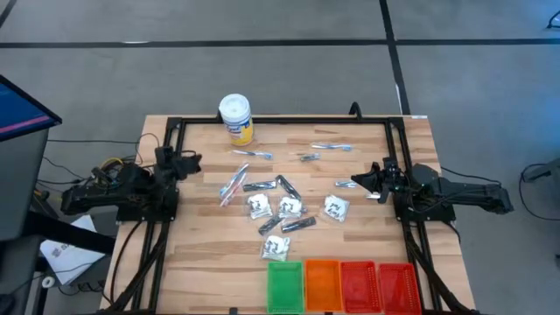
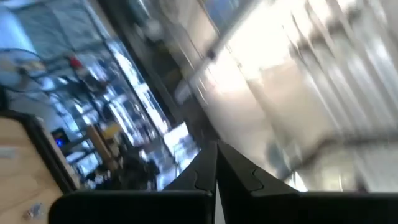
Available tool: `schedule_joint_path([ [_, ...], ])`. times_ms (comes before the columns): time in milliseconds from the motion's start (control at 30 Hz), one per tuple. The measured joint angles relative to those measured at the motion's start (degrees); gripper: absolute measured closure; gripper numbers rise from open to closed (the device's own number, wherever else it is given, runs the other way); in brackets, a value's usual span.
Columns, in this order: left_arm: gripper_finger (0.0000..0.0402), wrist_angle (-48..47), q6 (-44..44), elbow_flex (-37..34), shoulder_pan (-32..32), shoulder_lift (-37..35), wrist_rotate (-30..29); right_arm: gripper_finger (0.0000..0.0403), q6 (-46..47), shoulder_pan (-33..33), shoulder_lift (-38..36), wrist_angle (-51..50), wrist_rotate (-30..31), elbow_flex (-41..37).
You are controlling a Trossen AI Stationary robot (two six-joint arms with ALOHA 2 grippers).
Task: Pick & Place Travel size toiletries
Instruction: Put the blue toothbrush into the green basket
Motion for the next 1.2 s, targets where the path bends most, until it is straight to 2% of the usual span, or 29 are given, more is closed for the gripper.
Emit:
schedule_joint_path([
  [200, 0.0401, 0.13, -0.66, -0.02, 0.0, 0.07, -11.83, 0.0403, -0.01, 0.0, 0.01, 0.0, 0.01, -0.01],
  [333, 0.0401, 0.17, 1.22, 0.0, 0.0, 0.07, -17.74, 0.0403, -0.44, -0.23, 0.02, 0.02, 0.39, 0.0],
  [467, 0.0401, 0.22, 1.33, 0.0, 0.0, 0.07, -21.61, 0.0403, 0.08, -1.25, 0.02, 1.88, 2.3, -0.01],
  [533, 0.0401, 0.67, 1.29, 0.01, 0.0, 0.07, -21.96, 0.0403, 4.28, -1.67, 0.01, 3.52, 2.39, 0.0],
  [667, 0.0401, 6.84, 1.22, 0.01, 0.01, 0.89, -17.45, 0.0403, 12.45, -2.51, 0.02, 8.63, 5.49, -0.01],
  [800, 0.0401, 16.02, 2.63, 0.97, 0.0, 5.67, -7.28, 0.0403, 18.35, -3.33, 0.0, 15.85, 8.04, 0.07],
  [867, 0.0401, 18.8, 2.73, 3.37, 0.0, 9.79, -2.12, 0.0403, 18.67, -3.91, 0.01, 17.3, 9.78, 0.4],
  [1033, 0.0401, 20.56, 4.64, 13.09, 0.0, 23.75, 6.57, 0.0403, 11.36, -5.65, 0.0, 22.85, 12.52, 1.15],
  [1200, 0.0401, 21.17, 5.94, 24.09, 0.02, 37.99, 8.0, 0.0403, 9.4, -6.82, 0.0, 30.72, 12.43, 1.36],
])
